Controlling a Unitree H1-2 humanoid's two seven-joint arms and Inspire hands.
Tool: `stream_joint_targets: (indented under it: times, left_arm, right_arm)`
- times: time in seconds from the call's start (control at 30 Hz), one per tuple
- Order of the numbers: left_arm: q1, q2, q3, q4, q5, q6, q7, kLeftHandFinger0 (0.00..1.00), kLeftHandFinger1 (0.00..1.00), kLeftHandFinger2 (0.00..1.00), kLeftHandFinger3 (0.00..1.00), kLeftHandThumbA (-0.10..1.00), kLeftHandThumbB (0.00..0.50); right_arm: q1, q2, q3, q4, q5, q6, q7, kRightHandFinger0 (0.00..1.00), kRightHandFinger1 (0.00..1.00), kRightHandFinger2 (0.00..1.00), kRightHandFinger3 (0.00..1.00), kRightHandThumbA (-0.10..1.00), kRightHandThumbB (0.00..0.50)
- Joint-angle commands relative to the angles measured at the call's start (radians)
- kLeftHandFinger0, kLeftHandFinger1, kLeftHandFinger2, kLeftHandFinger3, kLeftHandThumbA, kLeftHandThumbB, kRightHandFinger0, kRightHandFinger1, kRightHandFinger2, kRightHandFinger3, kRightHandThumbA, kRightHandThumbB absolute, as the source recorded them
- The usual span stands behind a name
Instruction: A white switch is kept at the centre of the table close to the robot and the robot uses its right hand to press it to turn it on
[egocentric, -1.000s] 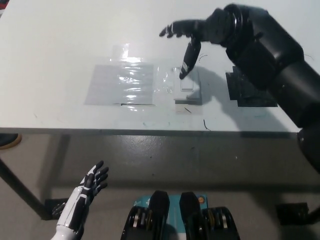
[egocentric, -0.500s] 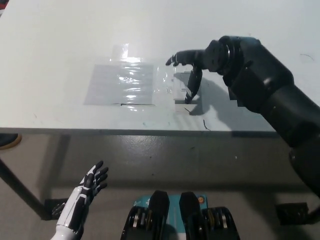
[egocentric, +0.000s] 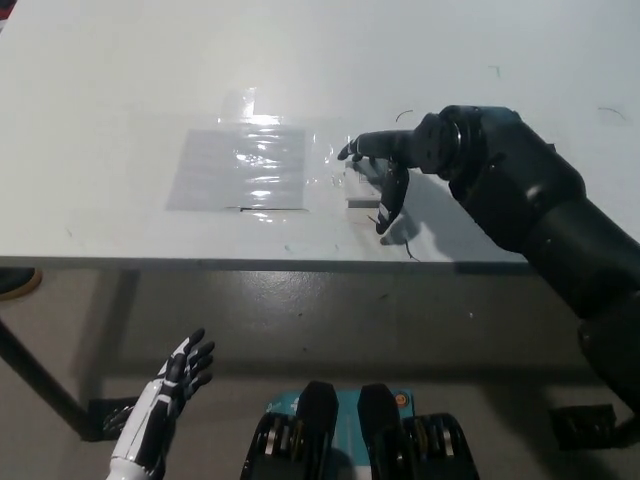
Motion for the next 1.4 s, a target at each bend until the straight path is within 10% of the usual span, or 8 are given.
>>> stream_joint_targets:
  times: [0.0, 1.37]
  left_arm:
    - [0.013, 0.013, 0.015, -0.018, -0.014, -0.027, -0.012, 1.00, 1.00, 1.00, 1.00, 1.00, 0.035]
    - [0.023, 0.012, 0.008, 0.007, -0.016, -0.037, -0.017, 1.00, 1.00, 1.00, 1.00, 1.00, 0.056]
  right_arm:
    - [-0.021, 0.004, -0.015, -0.050, -0.019, 0.016, 0.017, 1.00, 1.00, 1.00, 1.00, 1.00, 0.324]
    - [0.046, -0.057, -0.035, -0.197, -0.049, 0.109, 0.115, 1.00, 1.00, 1.00, 1.00, 1.00, 0.299]
